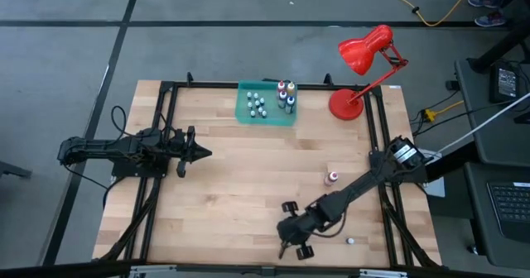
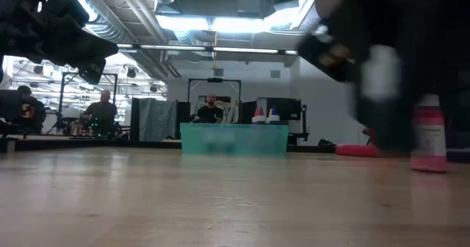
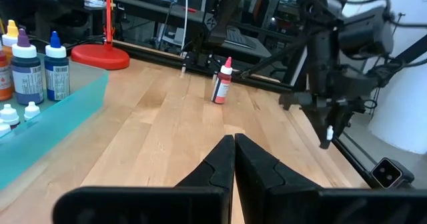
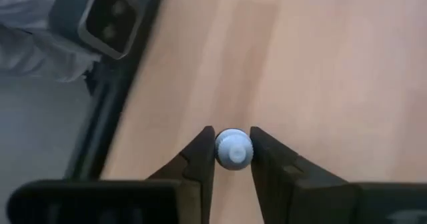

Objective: Pick & Place food coloring
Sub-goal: Put the blue food coloring bottle into the bin

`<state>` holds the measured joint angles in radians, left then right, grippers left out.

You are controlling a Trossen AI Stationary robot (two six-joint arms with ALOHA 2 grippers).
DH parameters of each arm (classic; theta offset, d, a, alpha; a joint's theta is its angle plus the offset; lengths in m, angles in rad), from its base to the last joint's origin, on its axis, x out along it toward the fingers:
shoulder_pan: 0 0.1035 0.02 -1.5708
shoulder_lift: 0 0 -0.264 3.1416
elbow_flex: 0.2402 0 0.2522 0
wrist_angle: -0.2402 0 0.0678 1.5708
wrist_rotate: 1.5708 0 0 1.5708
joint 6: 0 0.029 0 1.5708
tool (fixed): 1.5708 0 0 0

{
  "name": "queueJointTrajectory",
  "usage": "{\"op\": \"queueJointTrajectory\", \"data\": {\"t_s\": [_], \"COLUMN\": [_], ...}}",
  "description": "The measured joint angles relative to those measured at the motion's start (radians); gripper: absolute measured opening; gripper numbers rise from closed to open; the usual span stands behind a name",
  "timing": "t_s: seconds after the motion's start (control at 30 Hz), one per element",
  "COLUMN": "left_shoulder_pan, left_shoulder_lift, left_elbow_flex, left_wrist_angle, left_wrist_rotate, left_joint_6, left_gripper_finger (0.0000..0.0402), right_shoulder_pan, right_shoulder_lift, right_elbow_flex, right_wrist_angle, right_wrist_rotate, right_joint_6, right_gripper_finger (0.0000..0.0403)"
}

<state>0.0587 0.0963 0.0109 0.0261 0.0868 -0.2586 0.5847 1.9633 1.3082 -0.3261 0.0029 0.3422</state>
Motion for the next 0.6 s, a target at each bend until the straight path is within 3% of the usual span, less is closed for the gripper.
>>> {"op": "queueJointTrajectory", "data": {"t_s": [0.17, 0.3, 0.4, 0.6], "left_shoulder_pan": [0.000, 0.000, 0.000, 0.000], "left_shoulder_lift": [0.000, 0.000, 0.000, 0.000], "left_elbow_flex": [0.000, 0.000, 0.000, 0.000], "left_wrist_angle": [0.000, 0.000, 0.000, 0.000], "left_wrist_rotate": [0.000, 0.000, 0.000, 0.000], "left_joint_6": [0.000, 0.000, 0.000, 0.000], "left_gripper_finger": [0.0008, 0.0011, 0.0009, 0.0006], "right_shoulder_pan": [-0.089, -0.206, -0.316, -0.550], "right_shoulder_lift": [0.000, -0.001, -0.002, -0.002], "right_elbow_flex": [0.137, 0.231, 0.271, 0.272], "right_wrist_angle": [-0.198, -0.314, -0.351, -0.338], "right_wrist_rotate": [0.005, 0.068, 0.106, 0.086], "right_joint_6": [-0.155, -0.295, -0.360, -0.427], "right_gripper_finger": [0.0088, 0.0084, 0.0083, 0.0084]}}
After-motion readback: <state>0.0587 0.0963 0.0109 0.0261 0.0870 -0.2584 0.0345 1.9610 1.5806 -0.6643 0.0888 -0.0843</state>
